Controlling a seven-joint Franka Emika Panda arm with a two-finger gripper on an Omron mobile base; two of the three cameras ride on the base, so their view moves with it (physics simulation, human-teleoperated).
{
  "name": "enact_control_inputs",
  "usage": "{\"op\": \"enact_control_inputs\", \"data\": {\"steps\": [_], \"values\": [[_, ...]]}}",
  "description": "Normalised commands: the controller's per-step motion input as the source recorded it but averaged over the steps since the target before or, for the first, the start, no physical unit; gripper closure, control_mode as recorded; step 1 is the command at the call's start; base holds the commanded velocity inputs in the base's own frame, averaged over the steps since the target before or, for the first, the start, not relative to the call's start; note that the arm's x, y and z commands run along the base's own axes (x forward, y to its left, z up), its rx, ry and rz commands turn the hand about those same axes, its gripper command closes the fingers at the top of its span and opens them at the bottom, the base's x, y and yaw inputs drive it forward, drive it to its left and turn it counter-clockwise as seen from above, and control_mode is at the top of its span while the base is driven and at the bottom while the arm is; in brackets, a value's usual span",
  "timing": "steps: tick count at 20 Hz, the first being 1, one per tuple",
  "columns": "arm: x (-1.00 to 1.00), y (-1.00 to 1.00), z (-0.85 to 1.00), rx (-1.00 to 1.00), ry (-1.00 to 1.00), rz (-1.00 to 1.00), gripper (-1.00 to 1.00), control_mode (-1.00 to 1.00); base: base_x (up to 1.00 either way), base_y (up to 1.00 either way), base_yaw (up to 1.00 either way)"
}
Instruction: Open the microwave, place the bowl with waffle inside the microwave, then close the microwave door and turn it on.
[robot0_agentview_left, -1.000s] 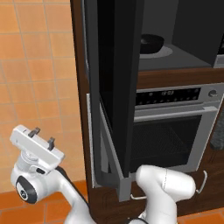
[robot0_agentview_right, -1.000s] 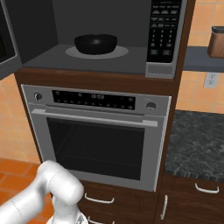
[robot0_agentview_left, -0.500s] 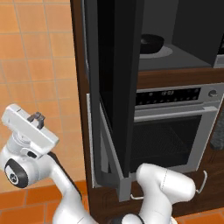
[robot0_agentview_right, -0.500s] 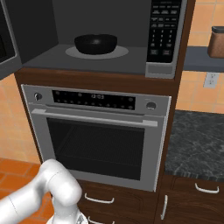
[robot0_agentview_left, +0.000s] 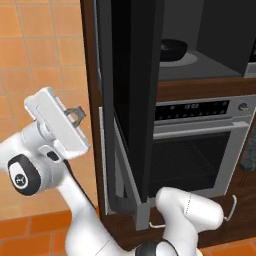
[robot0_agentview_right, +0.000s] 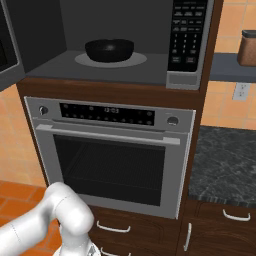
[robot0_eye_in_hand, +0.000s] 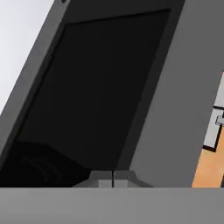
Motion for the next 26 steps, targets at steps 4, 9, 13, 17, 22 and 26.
{"op": "enact_control_inputs", "data": {"steps": [4, 9, 13, 17, 22, 26], "values": [[-0.43, -1.0, 0.57, 0.35, -0.11, 0.07, 1.0, -1.0, 0.0, 0.0, 0.0], [-0.48, -1.0, 0.48, 0.38, -0.1, 0.11, 1.0, -1.0, 0.0, 0.0, 0.0], [-0.46, -1.0, 0.42, 0.42, -0.09, 0.13, 1.0, -1.0, 0.0, 0.0, 0.0], [-0.31, -1.0, 0.32, 0.43, -0.07, 0.14, 1.0, -1.0, 0.0, 0.0, 0.0], [-0.02, -1.0, 0.1, 0.38, -0.01, 0.17, 1.0, -1.0, 0.0, 0.0, 0.0], [0.5, -0.96, -0.03, 0.22, 0.07, 0.32, 1.0, -1.0, 0.0, 0.0, 0.0]]}}
